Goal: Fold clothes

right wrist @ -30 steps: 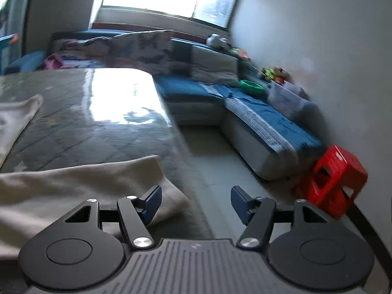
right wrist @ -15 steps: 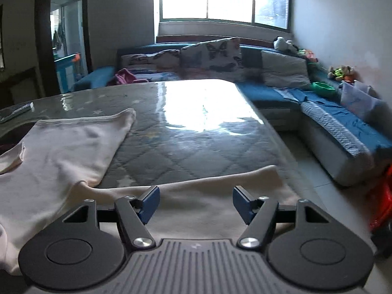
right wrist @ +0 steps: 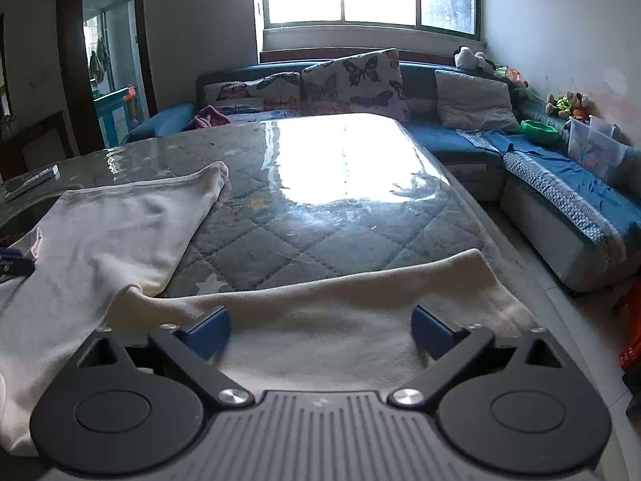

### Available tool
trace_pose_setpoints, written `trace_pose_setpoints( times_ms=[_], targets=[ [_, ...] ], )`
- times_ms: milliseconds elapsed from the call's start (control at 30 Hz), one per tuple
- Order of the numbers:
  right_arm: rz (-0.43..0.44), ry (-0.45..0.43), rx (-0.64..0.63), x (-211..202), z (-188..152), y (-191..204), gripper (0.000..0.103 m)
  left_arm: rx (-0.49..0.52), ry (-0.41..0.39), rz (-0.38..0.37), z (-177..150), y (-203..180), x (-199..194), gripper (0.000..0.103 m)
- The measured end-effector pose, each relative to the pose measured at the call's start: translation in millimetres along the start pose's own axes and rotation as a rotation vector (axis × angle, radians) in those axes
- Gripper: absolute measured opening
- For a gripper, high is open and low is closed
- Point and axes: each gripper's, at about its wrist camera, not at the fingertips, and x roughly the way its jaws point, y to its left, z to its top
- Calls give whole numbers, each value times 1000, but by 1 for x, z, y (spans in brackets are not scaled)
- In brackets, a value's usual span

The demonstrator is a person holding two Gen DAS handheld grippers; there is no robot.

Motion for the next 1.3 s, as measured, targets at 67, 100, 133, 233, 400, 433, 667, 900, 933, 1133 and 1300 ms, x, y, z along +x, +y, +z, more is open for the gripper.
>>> trace_pose_setpoints(
  times_ms=[67,100,133,233,400,433,667,900,933,1133,1300],
  targets=[
    [3,5,-5,1,0,0,103,-17,-1,4,1,4,2,27],
    [2,9,-10,2,0,2,103,-20,-5,2,1,6,2,19],
    [0,12,-14,2,0,2,103,-27,-11,-5,2,10,0,10],
    [-1,12,-15,2,-1,3,103,-115,-34,-41,3,33,-11,7],
    [-6,17,-22,3,-1,4,103,-270,-148,-28,5,85,-58,6],
    [-6,17,-22,3,-1,3,103,-297,-173,-20,5,95,-69,6],
    [-6,17,-22,4,0,3,103,-369,-264,103,-19,151,-132,6],
    [-6,17,-22,5,0,3,103,-377,-170,282,-65,188,-143,6],
    [-6,17,-22,5,0,3,103,-377,-153,299,-72,191,-141,6],
    [-6,17,-23,5,0,3,103,-391,-70,388,-96,206,-130,7],
    [-7,17,-23,5,-1,3,103,-364,-54,472,-98,199,-130,13]
  ],
)
